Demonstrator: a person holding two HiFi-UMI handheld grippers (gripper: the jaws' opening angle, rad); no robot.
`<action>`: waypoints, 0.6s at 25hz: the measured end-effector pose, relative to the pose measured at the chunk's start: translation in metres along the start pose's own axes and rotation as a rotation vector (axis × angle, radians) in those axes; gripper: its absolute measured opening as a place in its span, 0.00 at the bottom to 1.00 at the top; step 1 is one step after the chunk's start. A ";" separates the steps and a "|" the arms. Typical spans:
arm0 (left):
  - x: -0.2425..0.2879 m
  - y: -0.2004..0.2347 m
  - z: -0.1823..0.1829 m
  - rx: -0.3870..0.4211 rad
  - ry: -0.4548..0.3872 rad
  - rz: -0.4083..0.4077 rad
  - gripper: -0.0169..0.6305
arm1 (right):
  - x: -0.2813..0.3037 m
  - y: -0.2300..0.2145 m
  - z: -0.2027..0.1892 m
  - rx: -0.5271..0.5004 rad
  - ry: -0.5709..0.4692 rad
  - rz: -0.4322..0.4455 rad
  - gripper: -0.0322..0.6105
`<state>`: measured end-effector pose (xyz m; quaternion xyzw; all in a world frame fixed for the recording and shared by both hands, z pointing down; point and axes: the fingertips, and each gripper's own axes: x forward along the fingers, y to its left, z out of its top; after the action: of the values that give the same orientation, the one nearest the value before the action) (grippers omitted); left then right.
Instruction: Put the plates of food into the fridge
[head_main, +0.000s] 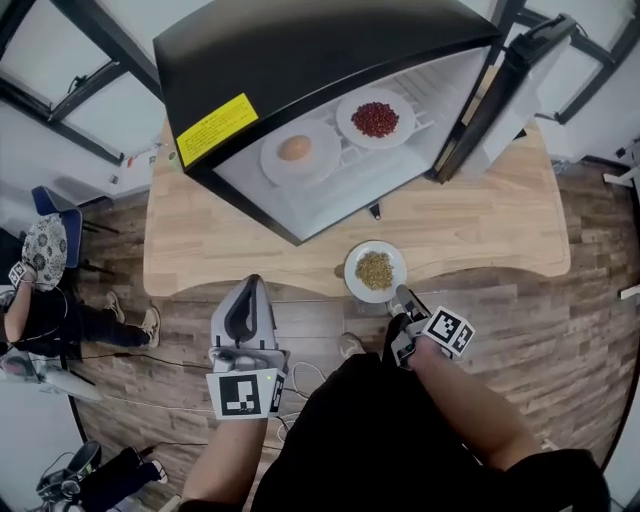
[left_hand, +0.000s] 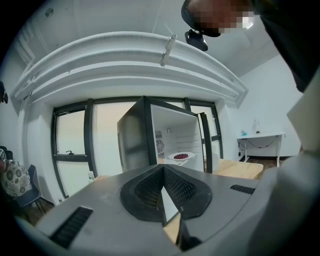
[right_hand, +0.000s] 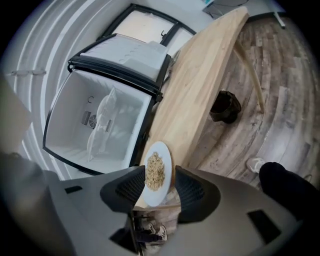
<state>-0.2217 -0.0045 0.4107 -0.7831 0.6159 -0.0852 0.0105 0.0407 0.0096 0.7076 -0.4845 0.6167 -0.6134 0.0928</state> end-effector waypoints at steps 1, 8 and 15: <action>-0.003 0.002 -0.003 0.004 0.009 0.003 0.03 | 0.004 -0.002 -0.005 0.000 0.009 -0.004 0.34; -0.019 0.013 -0.017 0.034 0.060 0.019 0.03 | 0.022 -0.022 -0.013 0.072 -0.019 -0.048 0.31; -0.015 0.010 -0.024 0.032 0.072 0.002 0.03 | 0.024 -0.026 -0.018 0.121 0.028 0.000 0.24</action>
<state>-0.2379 0.0097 0.4309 -0.7787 0.6152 -0.1231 0.0009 0.0279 0.0102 0.7449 -0.4696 0.5796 -0.6563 0.1134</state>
